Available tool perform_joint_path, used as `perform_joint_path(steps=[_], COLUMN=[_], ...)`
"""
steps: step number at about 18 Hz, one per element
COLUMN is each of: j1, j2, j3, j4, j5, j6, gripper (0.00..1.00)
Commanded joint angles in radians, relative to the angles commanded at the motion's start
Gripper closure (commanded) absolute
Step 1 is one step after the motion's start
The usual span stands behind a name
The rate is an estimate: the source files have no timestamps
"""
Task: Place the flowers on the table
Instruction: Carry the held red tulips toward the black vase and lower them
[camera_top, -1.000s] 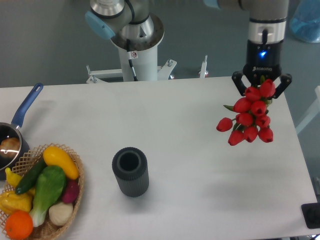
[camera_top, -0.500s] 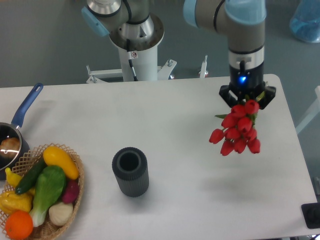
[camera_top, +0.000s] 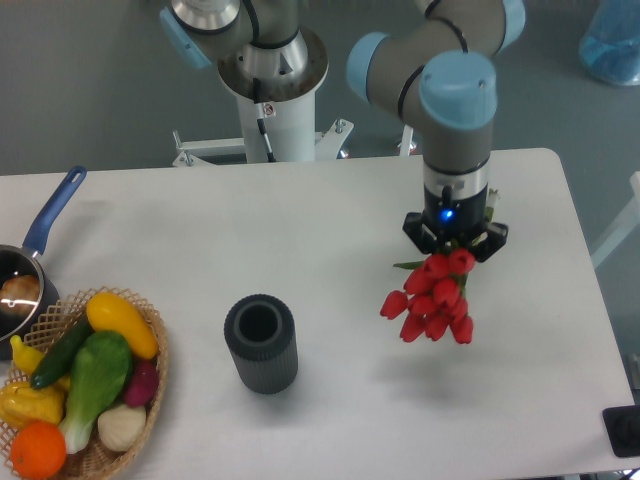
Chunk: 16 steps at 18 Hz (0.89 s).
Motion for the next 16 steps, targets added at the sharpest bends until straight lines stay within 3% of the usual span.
perform_joint_path(steps=[16], j1=[-0.015], j2=[-0.100], j3=[0.003], j4=[0.006], j5=[-0.040], j6=[0.006], gripper=[0.68])
